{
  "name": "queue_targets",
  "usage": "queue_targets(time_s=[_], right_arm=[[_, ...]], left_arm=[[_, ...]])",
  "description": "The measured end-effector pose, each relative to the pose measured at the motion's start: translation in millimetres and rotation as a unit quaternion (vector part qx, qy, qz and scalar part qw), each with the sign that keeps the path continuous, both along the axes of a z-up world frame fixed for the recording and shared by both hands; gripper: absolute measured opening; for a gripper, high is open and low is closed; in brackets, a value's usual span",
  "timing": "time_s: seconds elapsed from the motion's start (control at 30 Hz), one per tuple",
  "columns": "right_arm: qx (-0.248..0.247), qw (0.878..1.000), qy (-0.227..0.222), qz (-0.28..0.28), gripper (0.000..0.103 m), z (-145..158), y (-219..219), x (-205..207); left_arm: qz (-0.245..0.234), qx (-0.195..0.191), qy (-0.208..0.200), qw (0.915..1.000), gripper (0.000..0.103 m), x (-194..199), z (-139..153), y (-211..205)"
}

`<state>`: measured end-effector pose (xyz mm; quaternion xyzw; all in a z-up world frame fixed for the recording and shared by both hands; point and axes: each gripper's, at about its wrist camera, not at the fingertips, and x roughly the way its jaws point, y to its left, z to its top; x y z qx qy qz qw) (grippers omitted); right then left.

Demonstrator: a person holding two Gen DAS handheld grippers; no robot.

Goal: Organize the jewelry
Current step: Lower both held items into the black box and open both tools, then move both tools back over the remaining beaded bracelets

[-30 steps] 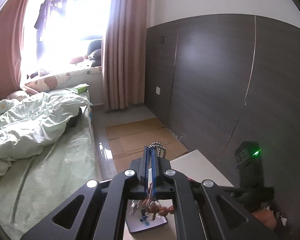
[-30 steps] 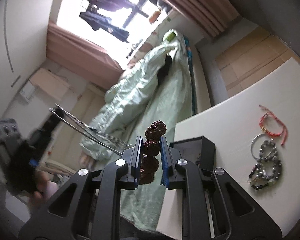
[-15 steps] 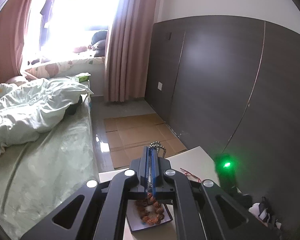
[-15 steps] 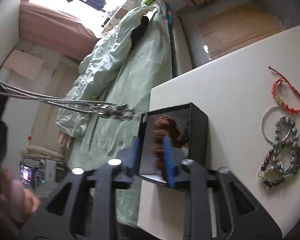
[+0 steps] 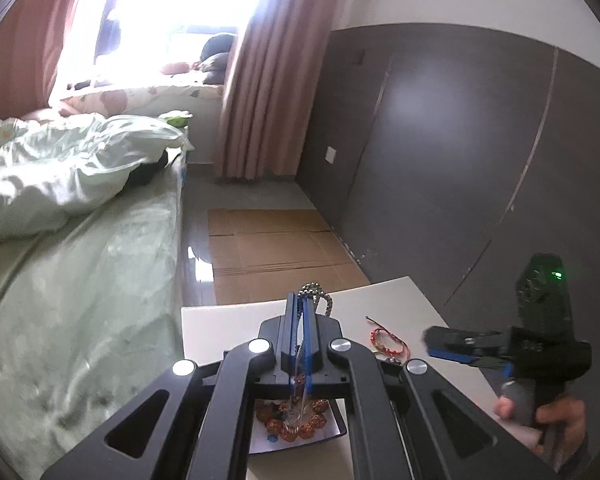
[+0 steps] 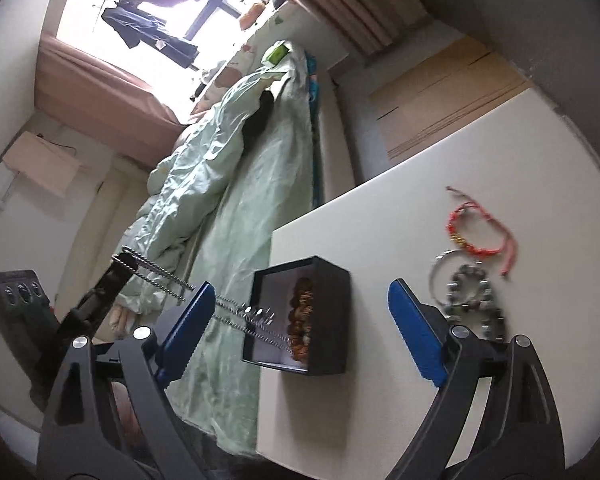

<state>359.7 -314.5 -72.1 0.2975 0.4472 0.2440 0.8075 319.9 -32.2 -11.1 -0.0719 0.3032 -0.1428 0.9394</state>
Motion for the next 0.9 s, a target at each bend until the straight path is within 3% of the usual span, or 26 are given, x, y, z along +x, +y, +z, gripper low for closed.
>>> queue_targets(time_s=[0.2,0.37,0.5,0.8,0.83,0.9], right_arm=[[-0.01,1.0,0.008,-0.019,0.088,-5,-24,-6],[-0.022,0.999,0.013,-0.028,0.088,-9,-33,-9],[-0.025,0.999,0.018,-0.029,0.088,-13,-32,-11],[-0.031,0.999,0.017,-0.021,0.088,-11,-31,-12],[-0.03,0.999,0.018,-0.024,0.088,-11,-33,-12],[-0.026,0.999,0.022,-0.03,0.088,-12,-40,-12]], left_arm=[[0.022,0.029,-0.004,0.9993,0.001,2,-15,1],[0.034,0.005,-0.035,0.9988,0.0,-4,1,14],[0.033,-0.004,-0.035,0.9988,0.0,-2,4,20],[0.022,0.019,0.034,0.999,0.002,8,-30,11],[0.02,0.022,0.042,0.9987,0.008,10,-34,9],[0.027,0.034,0.053,0.9977,0.045,11,-42,5]])
